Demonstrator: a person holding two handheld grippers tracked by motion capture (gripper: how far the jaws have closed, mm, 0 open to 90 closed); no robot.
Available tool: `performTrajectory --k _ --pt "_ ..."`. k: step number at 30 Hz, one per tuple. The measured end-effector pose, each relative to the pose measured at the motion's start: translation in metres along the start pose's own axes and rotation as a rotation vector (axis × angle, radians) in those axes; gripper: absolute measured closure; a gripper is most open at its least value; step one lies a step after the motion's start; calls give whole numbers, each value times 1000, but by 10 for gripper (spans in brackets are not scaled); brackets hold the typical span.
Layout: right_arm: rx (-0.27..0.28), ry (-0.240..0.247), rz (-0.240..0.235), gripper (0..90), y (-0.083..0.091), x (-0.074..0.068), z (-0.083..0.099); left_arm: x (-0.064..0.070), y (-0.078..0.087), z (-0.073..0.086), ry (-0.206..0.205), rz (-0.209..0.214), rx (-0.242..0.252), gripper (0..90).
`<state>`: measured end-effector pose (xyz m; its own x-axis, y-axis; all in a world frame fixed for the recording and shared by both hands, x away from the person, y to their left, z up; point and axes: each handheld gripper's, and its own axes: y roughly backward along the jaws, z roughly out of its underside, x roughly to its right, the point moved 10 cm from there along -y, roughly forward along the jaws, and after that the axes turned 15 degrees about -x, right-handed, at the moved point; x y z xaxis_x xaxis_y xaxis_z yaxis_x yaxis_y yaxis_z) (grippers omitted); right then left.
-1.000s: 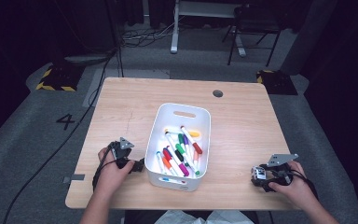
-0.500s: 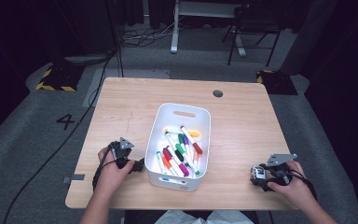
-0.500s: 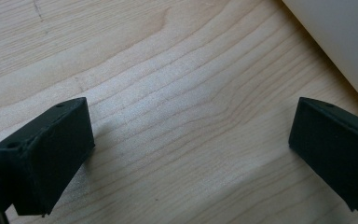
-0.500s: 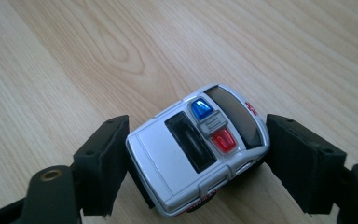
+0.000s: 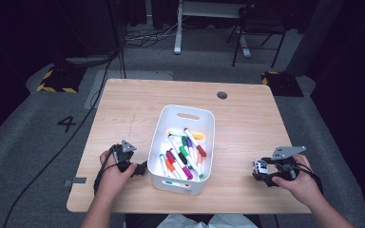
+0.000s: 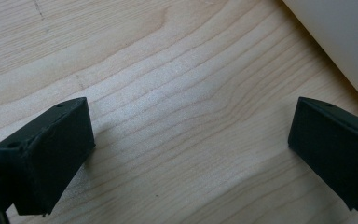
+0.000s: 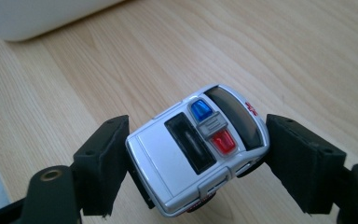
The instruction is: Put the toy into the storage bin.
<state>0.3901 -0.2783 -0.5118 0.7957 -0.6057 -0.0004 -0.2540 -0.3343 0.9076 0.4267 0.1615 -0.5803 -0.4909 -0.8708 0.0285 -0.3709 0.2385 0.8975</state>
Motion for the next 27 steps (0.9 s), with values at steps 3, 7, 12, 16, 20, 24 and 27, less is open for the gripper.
performTrajectory --k 3,7,12,16,20,24,27 --pt "19 8 -5 243 6 -3 -12 0 1 1 -2 0 3 5" --pt "21 33 -1 243 12 -4 -23 -1 1 2 -4 -3 2 5" --pt "49 49 -15 243 24 -9 -45 0 2 4 -2 2 -1 5" --pt "65 60 -17 243 29 -12 -61 0 2 4 -3 2 0 5" --pt "74 76 -17 243 33 -17 -75 -1 2 3 -2 1 3 4" --pt "86 102 -13 243 38 -22 -94 0 1 3 -2 6 1 4" --pt "96 110 -14 243 41 -25 -108 -1 1 2 -3 4 6 4"
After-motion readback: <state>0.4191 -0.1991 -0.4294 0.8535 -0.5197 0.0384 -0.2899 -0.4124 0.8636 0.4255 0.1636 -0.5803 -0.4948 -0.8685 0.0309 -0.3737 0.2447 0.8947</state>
